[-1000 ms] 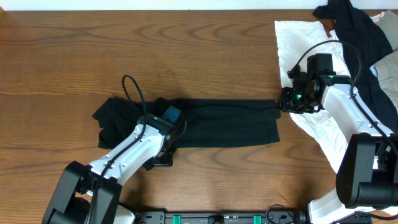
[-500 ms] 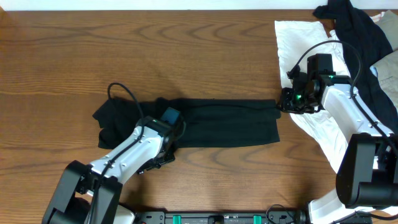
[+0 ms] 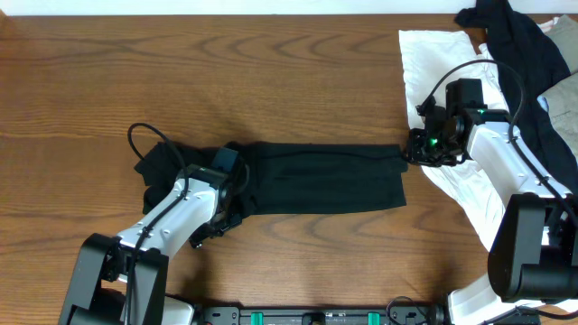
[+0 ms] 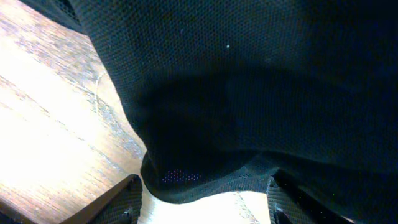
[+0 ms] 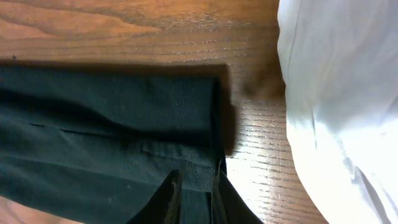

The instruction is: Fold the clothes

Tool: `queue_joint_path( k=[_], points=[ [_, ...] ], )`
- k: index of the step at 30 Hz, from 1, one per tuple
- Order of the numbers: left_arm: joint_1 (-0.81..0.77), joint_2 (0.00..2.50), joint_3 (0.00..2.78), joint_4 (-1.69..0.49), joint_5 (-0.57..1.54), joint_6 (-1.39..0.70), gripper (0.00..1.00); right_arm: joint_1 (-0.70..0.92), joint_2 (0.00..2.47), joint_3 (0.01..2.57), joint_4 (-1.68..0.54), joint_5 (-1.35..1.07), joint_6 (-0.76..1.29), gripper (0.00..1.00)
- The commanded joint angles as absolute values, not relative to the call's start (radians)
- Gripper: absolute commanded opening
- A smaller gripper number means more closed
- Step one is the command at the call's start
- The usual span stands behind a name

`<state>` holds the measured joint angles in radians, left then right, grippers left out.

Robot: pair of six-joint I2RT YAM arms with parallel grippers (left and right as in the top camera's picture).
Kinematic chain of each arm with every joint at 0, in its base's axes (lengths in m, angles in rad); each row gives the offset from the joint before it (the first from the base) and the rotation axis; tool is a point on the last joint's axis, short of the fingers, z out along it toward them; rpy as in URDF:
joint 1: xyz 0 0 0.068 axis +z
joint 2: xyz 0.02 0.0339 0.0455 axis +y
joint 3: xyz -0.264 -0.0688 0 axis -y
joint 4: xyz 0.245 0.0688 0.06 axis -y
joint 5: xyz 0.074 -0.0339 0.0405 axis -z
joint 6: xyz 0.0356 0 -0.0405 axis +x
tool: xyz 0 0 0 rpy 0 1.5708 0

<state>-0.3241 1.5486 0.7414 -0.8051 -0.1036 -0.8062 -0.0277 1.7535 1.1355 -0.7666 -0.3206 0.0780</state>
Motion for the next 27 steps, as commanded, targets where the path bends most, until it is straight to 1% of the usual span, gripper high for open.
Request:
queue_joint_path(
  k=[1, 3, 5, 14, 16, 18, 24, 27],
  points=[
    [-0.316, 1.551, 0.724, -0.797, -0.075, -0.772, 0.59, -0.035, 1.736, 1.135, -0.774, -0.317, 0.062, 0.16],
    [-0.316, 1.539, 0.724, -0.799, -0.043, -0.734, 0.50, -0.035, 1.736, 1.135, -0.774, -0.316, 0.062, 0.16],
    [-0.316, 1.513, 0.724, -0.808, -0.025, -0.710, 0.49, -0.035, 1.736, 1.135, -0.773, -0.313, 0.062, 0.16],
    [-0.316, 1.372, 0.724, -0.824, -0.117, -0.710, 0.52, -0.035, 1.736, 1.135, -0.772, -0.310, 0.062, 0.17],
    [-0.316, 1.372, 0.723, -0.827, -0.117, -0.710, 0.56, -0.035, 1.736, 1.135, -0.775, -0.310, 0.062, 0.16],
    [-0.316, 1.374, 0.723, -0.833, -0.129, -0.710, 0.57, -0.035, 1.736, 1.135, -0.775, -0.310, 0.062, 0.17],
    [-0.316, 1.376, 0.709, -0.855, -0.170, -0.729, 0.58, -0.035, 1.736, 1.135, -0.778, -0.310, 0.061, 0.17],
    [-0.308, 1.377, 0.659, -0.801, -0.170, -0.742, 0.58, -0.035, 1.736, 1.135, -0.778, -0.309, 0.061, 0.17]
  ],
)
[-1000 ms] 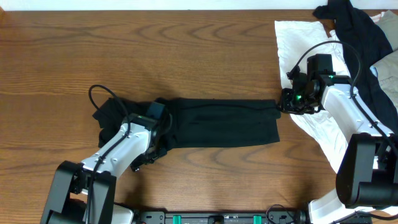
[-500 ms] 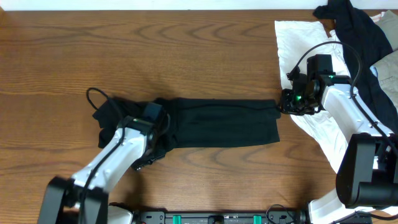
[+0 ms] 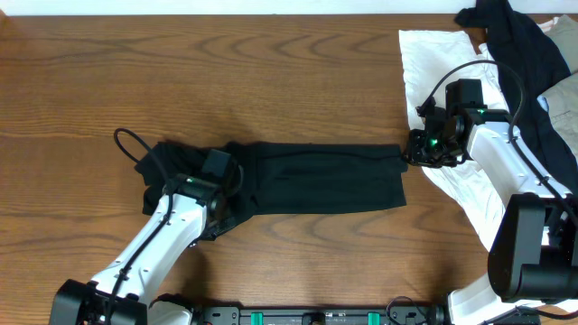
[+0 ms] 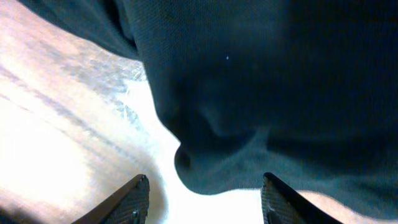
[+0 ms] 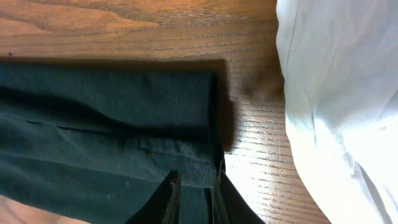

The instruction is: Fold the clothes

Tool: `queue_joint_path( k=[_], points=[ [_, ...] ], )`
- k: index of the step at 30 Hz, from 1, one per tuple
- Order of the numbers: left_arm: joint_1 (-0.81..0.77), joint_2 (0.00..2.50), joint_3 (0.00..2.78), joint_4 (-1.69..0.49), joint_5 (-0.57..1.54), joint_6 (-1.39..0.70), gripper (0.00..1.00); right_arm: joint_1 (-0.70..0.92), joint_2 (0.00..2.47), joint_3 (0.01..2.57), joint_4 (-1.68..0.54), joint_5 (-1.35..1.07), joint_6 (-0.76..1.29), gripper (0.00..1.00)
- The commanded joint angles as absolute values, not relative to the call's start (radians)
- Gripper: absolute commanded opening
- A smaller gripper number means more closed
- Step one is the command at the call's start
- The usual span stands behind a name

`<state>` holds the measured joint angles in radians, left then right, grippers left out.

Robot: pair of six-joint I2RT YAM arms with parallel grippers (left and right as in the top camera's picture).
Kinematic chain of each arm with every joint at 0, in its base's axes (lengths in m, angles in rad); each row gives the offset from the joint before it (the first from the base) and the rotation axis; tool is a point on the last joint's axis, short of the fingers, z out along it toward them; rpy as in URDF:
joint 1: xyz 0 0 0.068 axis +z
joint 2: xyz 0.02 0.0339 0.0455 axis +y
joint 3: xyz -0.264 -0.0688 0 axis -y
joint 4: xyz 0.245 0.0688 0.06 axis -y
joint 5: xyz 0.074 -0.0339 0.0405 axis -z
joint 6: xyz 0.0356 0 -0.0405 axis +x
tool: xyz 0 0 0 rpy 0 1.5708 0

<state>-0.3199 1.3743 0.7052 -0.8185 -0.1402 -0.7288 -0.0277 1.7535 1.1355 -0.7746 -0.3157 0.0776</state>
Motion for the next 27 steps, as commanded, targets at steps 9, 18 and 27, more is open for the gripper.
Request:
queue_joint_path(
  k=[9, 18, 27],
  points=[
    [-0.291, 1.378, 0.547, -0.633, -0.165, -0.699, 0.58, -0.035, 1.736, 1.135, -0.783, -0.310, 0.062, 0.17],
    [-0.291, 1.377, 0.548, -0.562, -0.033, -0.594, 0.06, -0.035, 1.736, 1.135, -0.790, -0.310, 0.062, 0.17],
    [-0.291, 1.327, 0.620, -0.745, 0.143, -0.553, 0.06, -0.035, 1.736, 1.135, -0.797, -0.294, 0.062, 0.17]
  ],
)
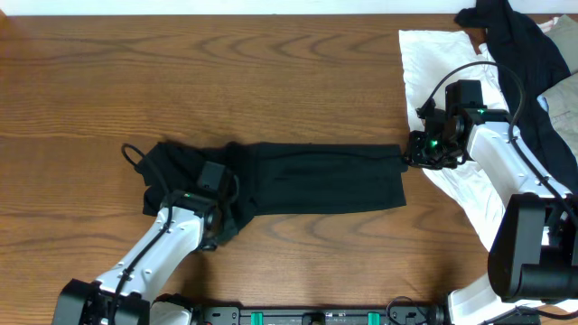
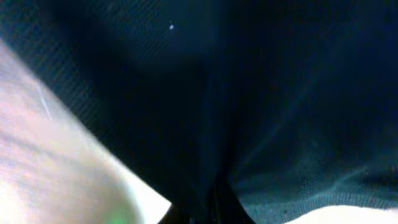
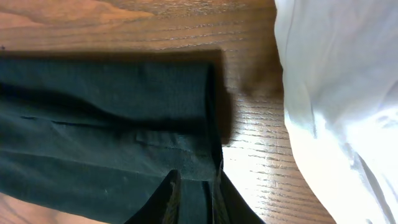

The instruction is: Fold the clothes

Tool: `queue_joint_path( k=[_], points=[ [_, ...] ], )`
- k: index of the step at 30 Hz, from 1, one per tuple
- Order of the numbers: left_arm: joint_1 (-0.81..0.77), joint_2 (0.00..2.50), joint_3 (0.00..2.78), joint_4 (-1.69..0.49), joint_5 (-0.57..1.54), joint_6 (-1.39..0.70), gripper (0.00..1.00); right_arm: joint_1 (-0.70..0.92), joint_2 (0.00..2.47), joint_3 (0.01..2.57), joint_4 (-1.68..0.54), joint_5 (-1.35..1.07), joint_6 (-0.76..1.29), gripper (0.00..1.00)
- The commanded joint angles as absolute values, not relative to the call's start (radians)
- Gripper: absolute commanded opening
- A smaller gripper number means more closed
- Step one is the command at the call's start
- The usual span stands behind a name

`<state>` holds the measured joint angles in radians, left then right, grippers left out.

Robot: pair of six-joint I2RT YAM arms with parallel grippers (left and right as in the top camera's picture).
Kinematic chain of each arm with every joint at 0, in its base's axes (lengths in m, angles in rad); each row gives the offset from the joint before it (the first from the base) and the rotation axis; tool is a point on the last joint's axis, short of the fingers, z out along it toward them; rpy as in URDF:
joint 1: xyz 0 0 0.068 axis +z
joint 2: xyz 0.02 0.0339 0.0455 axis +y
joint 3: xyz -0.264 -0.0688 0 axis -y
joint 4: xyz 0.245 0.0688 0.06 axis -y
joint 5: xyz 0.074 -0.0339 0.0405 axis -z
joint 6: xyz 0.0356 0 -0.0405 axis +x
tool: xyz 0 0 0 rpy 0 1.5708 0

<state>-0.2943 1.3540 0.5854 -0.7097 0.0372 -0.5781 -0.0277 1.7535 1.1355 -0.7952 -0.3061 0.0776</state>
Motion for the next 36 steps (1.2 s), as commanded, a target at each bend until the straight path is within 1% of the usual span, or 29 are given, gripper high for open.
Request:
queue_joint_path(
  k=[1, 6, 13, 21, 28, 29, 30, 31, 32, 34, 36],
  points=[
    [-0.291, 1.314, 0.635, -0.765, 0.159, -0.553, 0.06, -0.035, 1.736, 1.135, -0.796, -0.294, 0.062, 0.17],
    [-0.291, 1.217, 0.704, -0.788, 0.221, -0.535, 0.06, -0.035, 1.736, 1.135, -0.797, -0.295, 0.062, 0.17],
    [-0.291, 1.113, 0.736, -0.638, 0.220, -0.535, 0.06, -0.035, 1.736, 1.135, -0.797, -0.295, 0.062, 0.17],
    [-0.291, 1.150, 0.735, -0.582, 0.163, -0.535, 0.07, -0.034, 1.736, 1.135, -0.797, -0.295, 0.062, 0.17],
    [-0.291, 1.235, 0.735, -0.395, 0.117, -0.535, 0.08, -0.034, 1.736, 1.135, -0.804, -0.295, 0.062, 0.17],
    [-0.291, 1.254, 0.735, -0.366, 0.111, -0.535, 0.10, -0.034, 1.736, 1.135, -0.805, -0.295, 0.062, 0.17],
    [-0.291, 1.276, 0.735, -0.336, 0.111, -0.535, 0.17, -0.034, 1.736, 1.135, -0.805, -0.295, 0.062, 0.17],
    [-0.291, 1.299, 0.735, -0.307, 0.111, -0.535, 0.29, -0.034, 1.736, 1.135, -0.805, -0.295, 0.062, 0.17],
    [-0.291, 1.329, 0.735, -0.274, 0.112, -0.535, 0.38, -0.034, 1.736, 1.135, -0.806, -0.295, 0.062, 0.17],
    [-0.292, 1.381, 0.735, -0.228, 0.113, -0.536, 0.51, -0.034, 1.736, 1.135, -0.808, -0.295, 0.062, 0.17],
    [-0.292, 1.434, 0.735, -0.183, 0.132, -0.538, 0.55, -0.034, 1.736, 1.135, -0.810, -0.295, 0.062, 0.17]
  ],
)
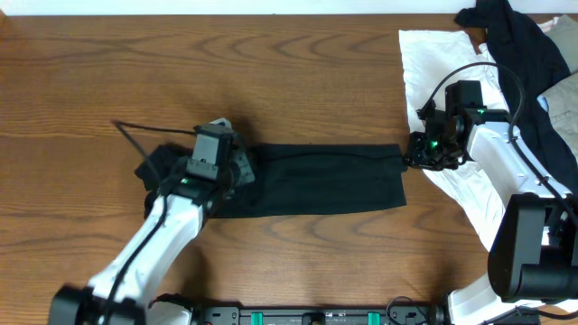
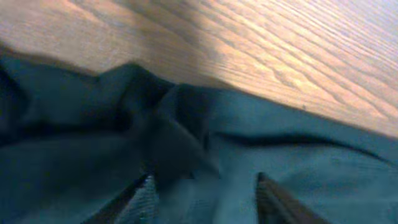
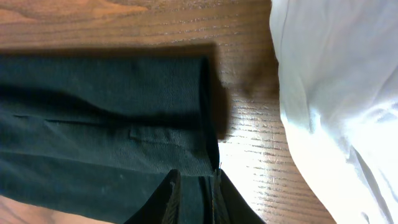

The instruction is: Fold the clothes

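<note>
A long black garment lies flat across the table's middle, its left end bunched in folds. My left gripper hovers over that bunched end near the garment's far edge; in the left wrist view the gripper is open, fingers wide apart with only cloth beneath. My right gripper is at the garment's right end. In the right wrist view that gripper is shut on the edge of the black garment.
A white cloth is spread at the right of the table, under the right arm, with another dark garment heaped on it at the far right corner. Bare wood fills the far half.
My left gripper was shut on cloth at the garment's near left edge; now it is open and sits farther back, over the bunched left end. The right gripper keeps its hold.
My left gripper stood open at the garment's near left corner at the first two moments, then shut on the cloth there. Now it is open over the bunched end, and the near left edge lies straighter. The right gripper held the right edge throughout.
</note>
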Tool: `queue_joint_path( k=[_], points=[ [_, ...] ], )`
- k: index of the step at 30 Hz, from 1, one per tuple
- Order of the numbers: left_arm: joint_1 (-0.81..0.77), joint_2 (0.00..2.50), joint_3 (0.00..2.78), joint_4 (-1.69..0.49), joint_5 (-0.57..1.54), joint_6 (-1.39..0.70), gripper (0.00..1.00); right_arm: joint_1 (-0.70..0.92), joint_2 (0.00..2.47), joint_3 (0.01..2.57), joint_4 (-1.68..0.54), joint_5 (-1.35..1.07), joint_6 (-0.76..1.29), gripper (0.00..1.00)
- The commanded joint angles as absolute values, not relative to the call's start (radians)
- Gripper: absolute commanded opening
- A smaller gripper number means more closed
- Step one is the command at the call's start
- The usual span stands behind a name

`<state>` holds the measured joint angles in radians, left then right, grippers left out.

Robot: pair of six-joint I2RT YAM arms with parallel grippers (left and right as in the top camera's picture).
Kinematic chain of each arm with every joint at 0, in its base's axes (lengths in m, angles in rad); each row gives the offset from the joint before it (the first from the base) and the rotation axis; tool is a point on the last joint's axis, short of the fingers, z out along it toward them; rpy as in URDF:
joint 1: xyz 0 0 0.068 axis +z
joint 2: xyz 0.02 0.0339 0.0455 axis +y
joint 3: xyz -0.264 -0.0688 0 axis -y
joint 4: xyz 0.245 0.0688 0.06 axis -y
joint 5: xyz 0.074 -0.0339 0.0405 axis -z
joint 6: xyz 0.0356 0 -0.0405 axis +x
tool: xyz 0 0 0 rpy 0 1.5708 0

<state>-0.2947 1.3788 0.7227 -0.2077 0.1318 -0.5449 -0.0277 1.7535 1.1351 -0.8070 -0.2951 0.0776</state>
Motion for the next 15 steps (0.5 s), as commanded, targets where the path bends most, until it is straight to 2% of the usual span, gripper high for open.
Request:
queue_joint_path(
  k=[1, 15],
  points=[
    [-0.292, 1.453, 0.735, -0.167, 0.147, -0.539, 0.56, -0.034, 1.736, 1.135, -0.810, -0.295, 0.062, 0.17],
    [-0.265, 1.465, 0.735, -0.111, 0.142, -0.465, 0.56, -0.034, 1.736, 1.135, -0.812, -0.295, 0.062, 0.17]
  ],
)
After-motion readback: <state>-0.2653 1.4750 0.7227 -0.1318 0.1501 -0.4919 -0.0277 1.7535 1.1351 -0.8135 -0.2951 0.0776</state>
